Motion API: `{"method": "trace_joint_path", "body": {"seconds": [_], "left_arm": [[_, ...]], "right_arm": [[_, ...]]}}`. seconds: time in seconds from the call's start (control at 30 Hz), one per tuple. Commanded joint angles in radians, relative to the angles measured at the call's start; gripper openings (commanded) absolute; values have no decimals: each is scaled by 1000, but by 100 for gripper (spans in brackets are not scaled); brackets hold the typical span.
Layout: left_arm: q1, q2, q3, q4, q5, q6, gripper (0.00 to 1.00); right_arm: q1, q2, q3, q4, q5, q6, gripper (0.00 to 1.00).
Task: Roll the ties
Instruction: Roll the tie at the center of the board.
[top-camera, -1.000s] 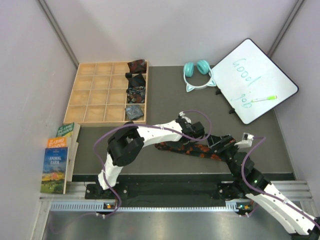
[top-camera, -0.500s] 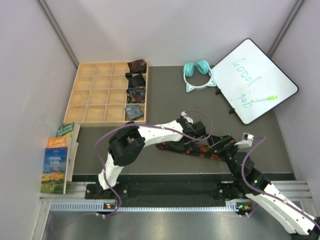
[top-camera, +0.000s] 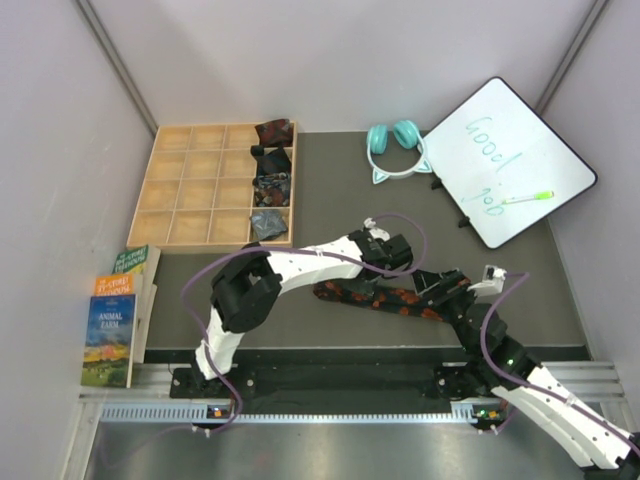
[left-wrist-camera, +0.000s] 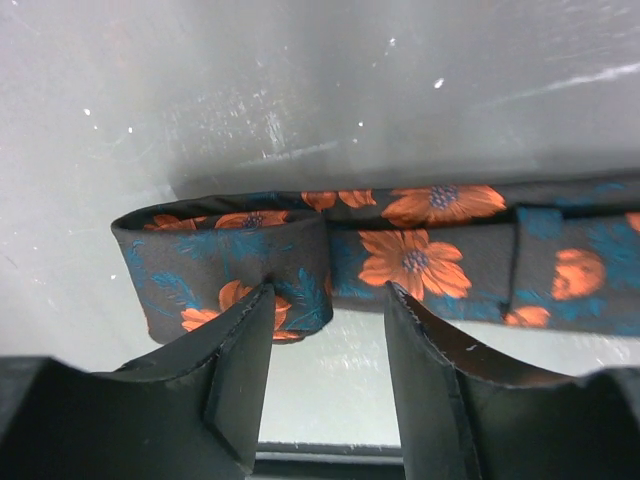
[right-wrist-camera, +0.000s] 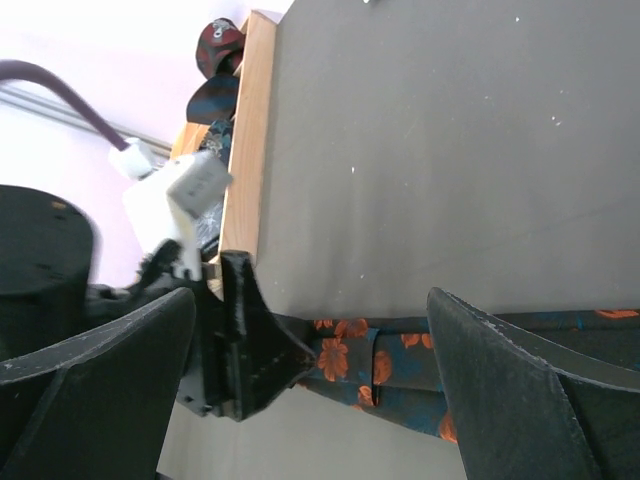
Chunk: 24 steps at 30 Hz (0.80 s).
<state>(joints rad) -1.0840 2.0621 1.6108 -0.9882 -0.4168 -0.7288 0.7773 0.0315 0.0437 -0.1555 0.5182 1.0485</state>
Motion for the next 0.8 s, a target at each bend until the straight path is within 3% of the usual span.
{"method": "trace_joint_path", "body": {"seconds": [0.0, 0.13, 0.3, 0.43, 0.53, 0.6, 0.63, 0.67, 0.77], "left_arm": [[21, -132, 26, 22, 24, 15, 54], [44, -230, -24, 22, 33, 20, 54], [99, -370, -150, 52, 62, 32, 52], [166, -531, -308, 81, 78, 43, 51], [248, -640, -424, 115, 119, 65, 50], [315, -718, -480, 173, 185, 94, 48], [352, -741, -527, 198, 202, 98, 47], [366, -761, -551, 235, 222, 107, 46], [395, -815, -609, 287, 268, 124, 43]], "right_arm": [[-4, 10, -62, 54, -12, -22, 99], [-4, 22, -65, 86, -36, -48, 98], [-4, 91, -71, 230, -139, -136, 82], [-4, 263, 26, 254, -190, -142, 73], [-4, 503, 146, 261, -283, -154, 60], [-4, 706, 229, 257, -384, -166, 44], [-3, 770, 317, 245, -420, -168, 29], [-1, 886, 361, 240, -479, -174, 21], [4, 1001, 479, 270, -558, -176, 8]]}}
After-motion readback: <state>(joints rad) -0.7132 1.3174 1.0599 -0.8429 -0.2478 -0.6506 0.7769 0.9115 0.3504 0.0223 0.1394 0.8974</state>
